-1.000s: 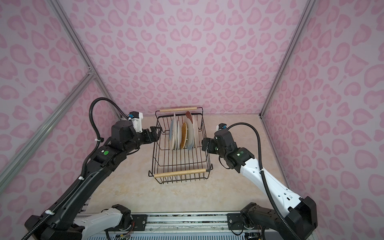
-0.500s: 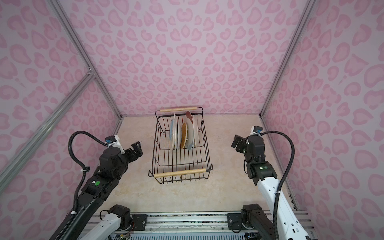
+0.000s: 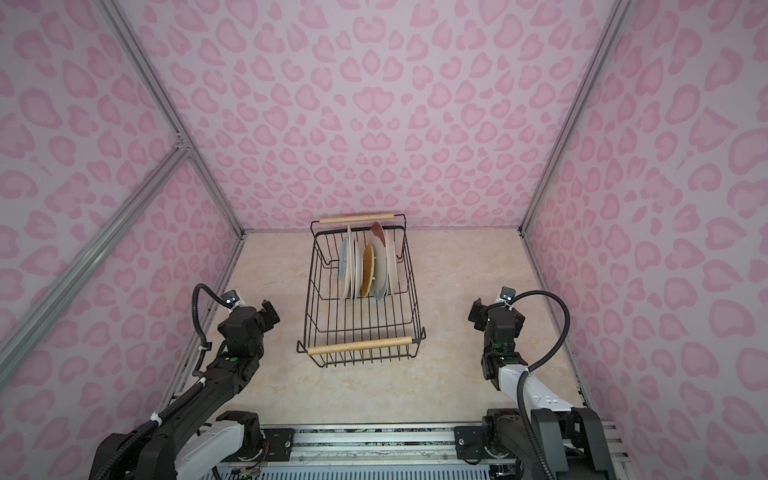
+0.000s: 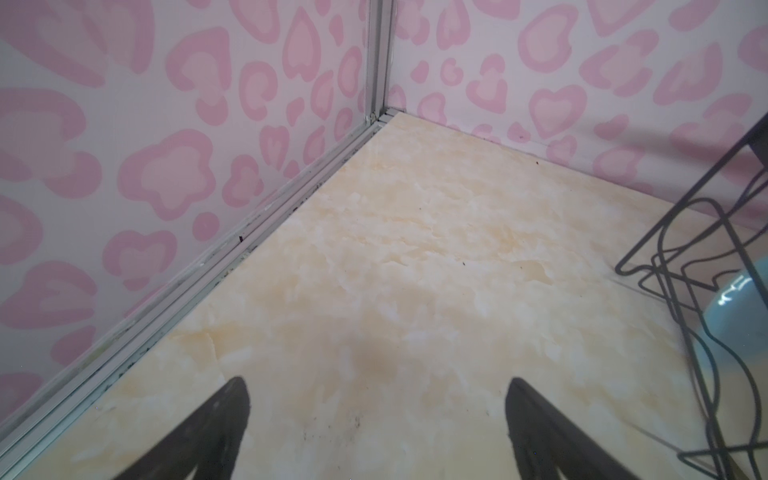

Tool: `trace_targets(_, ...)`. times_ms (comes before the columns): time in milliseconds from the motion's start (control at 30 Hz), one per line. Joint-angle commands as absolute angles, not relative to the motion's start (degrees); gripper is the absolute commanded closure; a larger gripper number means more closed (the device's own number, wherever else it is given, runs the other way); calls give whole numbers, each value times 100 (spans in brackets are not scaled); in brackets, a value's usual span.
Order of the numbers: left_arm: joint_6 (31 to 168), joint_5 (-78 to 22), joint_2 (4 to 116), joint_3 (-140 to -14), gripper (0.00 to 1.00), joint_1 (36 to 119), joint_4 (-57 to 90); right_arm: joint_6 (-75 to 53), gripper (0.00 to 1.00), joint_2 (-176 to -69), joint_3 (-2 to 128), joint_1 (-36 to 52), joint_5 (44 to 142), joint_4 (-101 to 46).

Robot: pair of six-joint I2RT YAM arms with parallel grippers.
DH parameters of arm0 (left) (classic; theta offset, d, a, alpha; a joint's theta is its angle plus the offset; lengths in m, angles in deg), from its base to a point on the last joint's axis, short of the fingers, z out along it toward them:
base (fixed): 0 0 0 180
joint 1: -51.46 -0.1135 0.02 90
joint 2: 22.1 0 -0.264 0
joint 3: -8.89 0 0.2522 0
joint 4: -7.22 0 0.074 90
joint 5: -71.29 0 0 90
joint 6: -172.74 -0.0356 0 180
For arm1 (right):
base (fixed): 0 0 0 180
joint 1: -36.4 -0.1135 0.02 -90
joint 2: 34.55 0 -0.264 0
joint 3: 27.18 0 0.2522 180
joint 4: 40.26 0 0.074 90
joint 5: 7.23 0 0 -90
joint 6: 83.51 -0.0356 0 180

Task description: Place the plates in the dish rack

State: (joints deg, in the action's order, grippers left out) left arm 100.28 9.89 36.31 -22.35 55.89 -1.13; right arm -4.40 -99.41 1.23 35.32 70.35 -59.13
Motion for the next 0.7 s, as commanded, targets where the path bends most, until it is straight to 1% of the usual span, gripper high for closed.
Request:
trace_targets(0,9747,696,3893,-2006,3,5325,-1636,-273,2,-10265,-6,3533,6811,-7033)
trace_targets(133,9702,531,4429,-1618,3,5099,-2743,-128,2,-10633,-193,3528,6896,-7826)
trace_targets(233,9502,220,4667,-1602,3,5084,-3209,-37,2,-10815,-158,3537,6867,-8091)
trace_targets(300,9303,29,4894,-1764,3,5083,-3258,33,2,-10977,-186,3539,6889,-8408)
trace_targets(367,9192,30,5147,-1819,3,5079,-3451,162,2,-11168,-208,3534,6923,-8736)
trace_targets(433,9227,180,5572,-1763,3,5082,-4000,193,2,-11465,-164,3539,6862,-8984)
trace_targets(467,9206,124,5684,-1804,2,5074,-4133,192,2,-11683,-163,3537,6825,-9228)
trace_targets(500,9153,-42,5631,-1892,3,5076,-3834,218,2,-11883,-178,3536,6816,-9495)
trace_targets(567,9035,-283,5862,-1831,2,5076,-4179,210,2,-12300,-170,3535,6820,-9833)
trace_targets(600,9059,-214,5993,-1819,2,5076,-4310,243,1,-12500,-178,3540,6818,-10121)
trace_targets(633,9058,-194,6163,-1792,2,5076,-4556,257,1,-12496,-166,3535,6871,-10044)
trace_targets(667,8986,-386,6152,-1859,3,5076,-4420,220,1,-12323,-57,3535,6927,-9536)
